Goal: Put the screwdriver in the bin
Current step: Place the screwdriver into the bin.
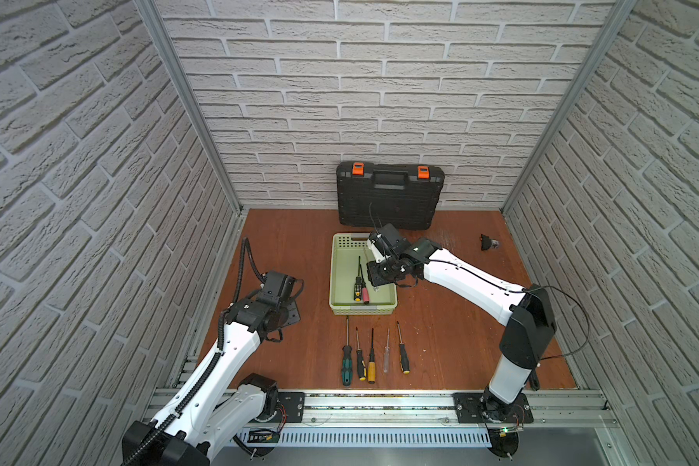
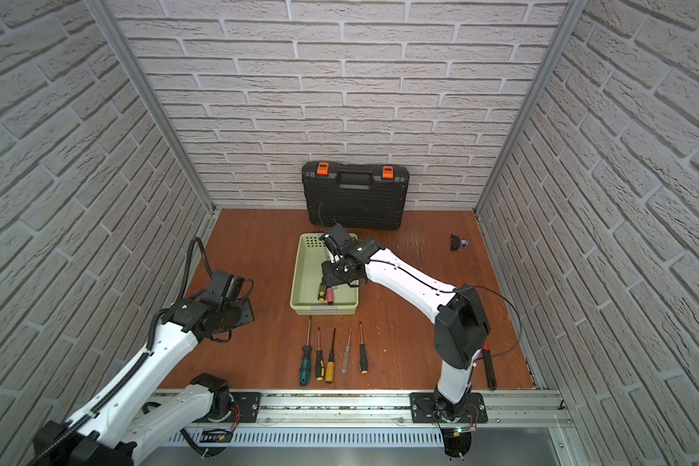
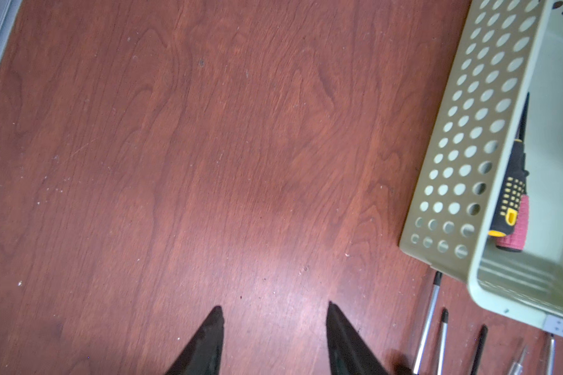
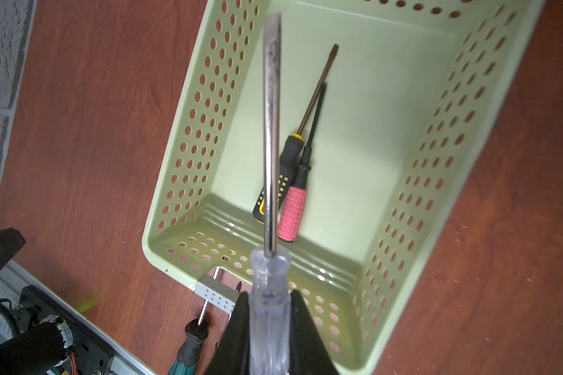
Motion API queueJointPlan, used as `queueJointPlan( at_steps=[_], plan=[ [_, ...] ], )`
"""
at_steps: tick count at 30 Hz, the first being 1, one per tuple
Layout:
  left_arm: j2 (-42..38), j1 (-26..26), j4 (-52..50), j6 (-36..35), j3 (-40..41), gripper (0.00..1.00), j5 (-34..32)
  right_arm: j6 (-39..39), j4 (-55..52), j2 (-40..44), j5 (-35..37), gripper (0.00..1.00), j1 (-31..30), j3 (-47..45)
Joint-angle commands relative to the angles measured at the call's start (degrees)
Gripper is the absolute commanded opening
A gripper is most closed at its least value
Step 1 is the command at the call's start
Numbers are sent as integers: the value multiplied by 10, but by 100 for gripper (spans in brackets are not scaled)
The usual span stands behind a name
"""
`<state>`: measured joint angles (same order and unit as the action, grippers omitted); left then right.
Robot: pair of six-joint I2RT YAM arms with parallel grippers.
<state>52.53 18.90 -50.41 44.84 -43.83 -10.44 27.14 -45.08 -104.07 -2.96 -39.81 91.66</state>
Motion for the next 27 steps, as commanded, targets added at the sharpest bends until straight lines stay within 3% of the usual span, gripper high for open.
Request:
queueJointPlan(
  at_steps=[1, 4, 12, 27],
  plan=[
    [-9, -3, 11, 16, 9, 51, 4, -16, 24, -24, -41, 6, 16, 22],
    [-13, -2, 31, 20, 17, 51, 11, -16, 2, -62, -53, 6, 21, 41],
    [-26, -2, 59, 21, 51, 52, 22, -37, -32, -122, 18, 6, 25, 67],
    [-61, -1, 95, 51, 113, 51, 45, -34, -65, -192, 26, 5, 23, 105]
  ],
)
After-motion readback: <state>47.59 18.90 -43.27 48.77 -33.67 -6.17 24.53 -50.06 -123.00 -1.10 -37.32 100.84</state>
